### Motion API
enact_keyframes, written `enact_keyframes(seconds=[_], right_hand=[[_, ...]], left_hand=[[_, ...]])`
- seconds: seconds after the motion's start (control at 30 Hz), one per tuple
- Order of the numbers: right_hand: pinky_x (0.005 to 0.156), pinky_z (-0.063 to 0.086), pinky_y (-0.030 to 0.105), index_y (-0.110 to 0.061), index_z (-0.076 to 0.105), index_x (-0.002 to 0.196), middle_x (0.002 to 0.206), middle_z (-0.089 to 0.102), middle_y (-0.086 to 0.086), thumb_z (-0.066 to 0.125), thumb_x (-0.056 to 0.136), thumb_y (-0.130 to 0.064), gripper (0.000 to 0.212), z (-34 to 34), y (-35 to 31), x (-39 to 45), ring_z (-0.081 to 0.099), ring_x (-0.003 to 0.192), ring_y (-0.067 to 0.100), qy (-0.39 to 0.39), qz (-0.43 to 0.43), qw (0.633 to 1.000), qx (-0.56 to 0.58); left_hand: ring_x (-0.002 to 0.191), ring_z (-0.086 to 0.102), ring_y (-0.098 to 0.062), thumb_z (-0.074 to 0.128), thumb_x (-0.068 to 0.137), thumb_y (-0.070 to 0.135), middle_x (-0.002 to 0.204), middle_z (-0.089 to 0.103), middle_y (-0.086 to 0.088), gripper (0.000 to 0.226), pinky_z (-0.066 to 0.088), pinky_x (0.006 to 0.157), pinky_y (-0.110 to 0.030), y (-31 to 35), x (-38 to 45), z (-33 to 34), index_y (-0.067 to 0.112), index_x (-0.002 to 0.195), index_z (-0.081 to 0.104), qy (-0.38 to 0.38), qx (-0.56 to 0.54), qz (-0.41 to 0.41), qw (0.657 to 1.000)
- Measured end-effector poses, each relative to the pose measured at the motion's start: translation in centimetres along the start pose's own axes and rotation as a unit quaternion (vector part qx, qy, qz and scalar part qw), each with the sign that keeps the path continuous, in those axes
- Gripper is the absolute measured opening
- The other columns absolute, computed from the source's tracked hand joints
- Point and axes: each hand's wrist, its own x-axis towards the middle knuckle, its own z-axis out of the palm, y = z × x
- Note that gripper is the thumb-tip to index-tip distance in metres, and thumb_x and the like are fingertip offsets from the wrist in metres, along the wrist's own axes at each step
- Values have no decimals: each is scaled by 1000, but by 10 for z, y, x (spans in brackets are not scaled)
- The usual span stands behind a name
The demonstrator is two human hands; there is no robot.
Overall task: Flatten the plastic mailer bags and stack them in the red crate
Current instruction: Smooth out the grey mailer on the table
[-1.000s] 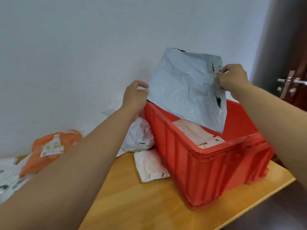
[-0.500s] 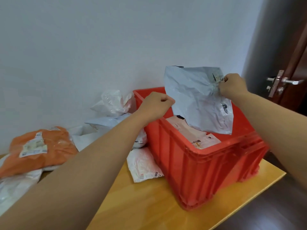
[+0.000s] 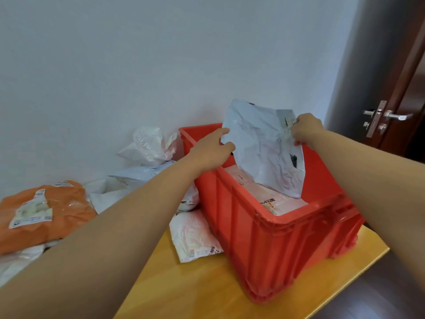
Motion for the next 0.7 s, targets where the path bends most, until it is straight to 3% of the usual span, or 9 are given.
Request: enact_keyframes(seconds=[0.1, 0.17, 0.23, 0.3, 0.4, 0.47, 0.57, 0.7], right_hand=[[63, 57, 37, 2, 56, 100, 72, 55, 17, 40, 97, 3, 16, 12, -2, 10, 61, 57, 29, -36, 17, 999, 16], [44, 52, 28, -1, 53, 91, 70, 55, 17, 42, 97, 5, 14, 19, -2, 18, 60, 56, 28, -61, 22, 998, 9], [32, 45, 24, -4, 51, 83, 74, 59, 20, 46, 95, 8, 18, 27, 1, 25, 61, 58, 29, -97, 31, 995, -3], [30, 46, 23, -7, 50, 80, 79, 59, 18, 50, 91, 10, 20, 38, 5, 33, 60, 63, 28, -130, 23, 991, -14], [38, 50, 27, -2, 55, 90, 88, 58, 18, 51, 84, 15, 18, 52, 9, 41, 59, 67, 29, -171, -7, 983, -62], [53, 56, 39, 2, 58, 100, 96, 60, 24, 50, 80, 15, 25, 61, 10, 48, 61, 72, 32, -196, -37, 975, -98], [77, 58, 59, -2, 57, 97, 106, 62, 29, 47, 79, 13, 25, 73, 10, 65, 71, 85, 41, -219, -76, 965, -124], [78, 57, 62, -4, 58, 92, 101, 65, 26, 47, 80, 11, 23, 92, 9, 86, 72, 88, 44, -242, -97, 954, -147]], left_hand=[[135, 42, -20, 50, 80, 49, 151, 41, 3, 71, 34, 112, -49, -4, 11, 5, 34, 148, 36, 16, 29, 1, 999], [140, 34, -17, 42, 69, 55, 154, 36, 4, 79, 32, 111, -54, -9, 20, 8, 36, 146, 38, 32, 63, 10, 997], [143, 30, -15, 44, 80, 48, 156, 32, 5, 68, 27, 113, -53, -15, 25, 12, 34, 146, 38, 13, 106, -4, 994], [145, 30, -15, 47, 93, 37, 158, 30, 7, 57, 23, 117, -47, -20, 27, 15, 31, 148, 37, -11, 134, -17, 991], [145, 31, -18, 43, 98, 26, 158, 32, 5, 52, 22, 118, -40, -30, 35, 22, 26, 149, 37, -21, 131, -34, 991], [146, 28, -19, 41, 98, 21, 159, 32, 4, 52, 20, 119, -40, -35, 40, 24, 25, 149, 38, -30, 133, -24, 990], [152, 11, -21, 38, 98, 19, 164, 19, -2, 56, 7, 123, -48, -42, 45, 25, 23, 153, 30, -43, 160, -15, 986], [152, -11, -27, 34, 99, 21, 166, -1, -5, 61, -8, 120, -47, -43, 47, 27, 26, 157, 15, -46, 201, -32, 978]])
